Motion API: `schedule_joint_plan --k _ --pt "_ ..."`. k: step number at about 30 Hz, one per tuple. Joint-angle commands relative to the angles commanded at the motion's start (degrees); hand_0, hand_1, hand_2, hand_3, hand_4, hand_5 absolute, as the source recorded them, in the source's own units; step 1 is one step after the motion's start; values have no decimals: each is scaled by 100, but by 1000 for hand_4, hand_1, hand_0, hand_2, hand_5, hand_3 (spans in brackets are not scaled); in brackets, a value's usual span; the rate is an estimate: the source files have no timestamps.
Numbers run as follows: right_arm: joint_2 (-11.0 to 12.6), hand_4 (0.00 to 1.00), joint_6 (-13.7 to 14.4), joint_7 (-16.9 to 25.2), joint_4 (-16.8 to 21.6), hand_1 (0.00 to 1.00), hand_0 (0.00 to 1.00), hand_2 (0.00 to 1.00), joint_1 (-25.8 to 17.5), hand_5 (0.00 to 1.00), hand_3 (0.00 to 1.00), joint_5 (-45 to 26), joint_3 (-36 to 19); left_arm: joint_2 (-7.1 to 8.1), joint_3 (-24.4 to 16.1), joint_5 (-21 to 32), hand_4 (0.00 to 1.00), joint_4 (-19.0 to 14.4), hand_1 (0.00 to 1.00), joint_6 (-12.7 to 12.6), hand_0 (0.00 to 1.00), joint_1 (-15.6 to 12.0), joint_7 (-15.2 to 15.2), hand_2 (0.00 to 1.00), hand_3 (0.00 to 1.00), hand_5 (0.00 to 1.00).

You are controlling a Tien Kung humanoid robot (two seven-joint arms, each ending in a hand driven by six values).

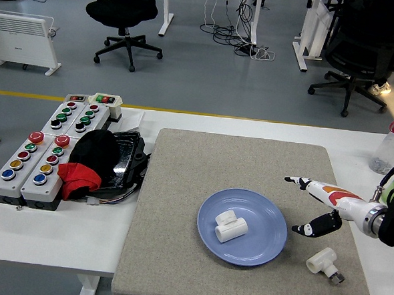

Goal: Pick pipe place plate twice

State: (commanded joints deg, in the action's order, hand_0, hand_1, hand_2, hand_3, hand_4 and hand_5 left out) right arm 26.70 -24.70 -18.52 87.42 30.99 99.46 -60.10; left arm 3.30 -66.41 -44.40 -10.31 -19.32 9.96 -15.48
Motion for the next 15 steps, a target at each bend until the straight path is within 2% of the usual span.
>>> schedule_joint_plan --k 3,7,12,13,15 --pt "255 833 -150 -8 191 898 929 990 -204 383 998 -87 -89 -4 -9 -9 418 0 764 0 722 -11 -3 727 684 998" --pt "474 837 -302 -27 353 896 924 984 -438 382 990 -135 -138 -7 -13 -20 418 0 764 4 722 -18 -7 727 685 998" --pt "578 837 -397 -66 452 896 924 984 -617 382 990 -127 -153 -9 0 10 418 0 764 4 722 -15 -2 727 685 998" --pt "587 832 -417 -83 455 880 890 970 -645 369 976 -103 -127 -12 1 20 418 0 763 2 721 -9 -1 727 684 998" --pt "580 832 -415 -105 437 880 890 970 -675 369 976 -50 -93 -12 18 39 418 0 763 6 721 -1 3 727 684 998"
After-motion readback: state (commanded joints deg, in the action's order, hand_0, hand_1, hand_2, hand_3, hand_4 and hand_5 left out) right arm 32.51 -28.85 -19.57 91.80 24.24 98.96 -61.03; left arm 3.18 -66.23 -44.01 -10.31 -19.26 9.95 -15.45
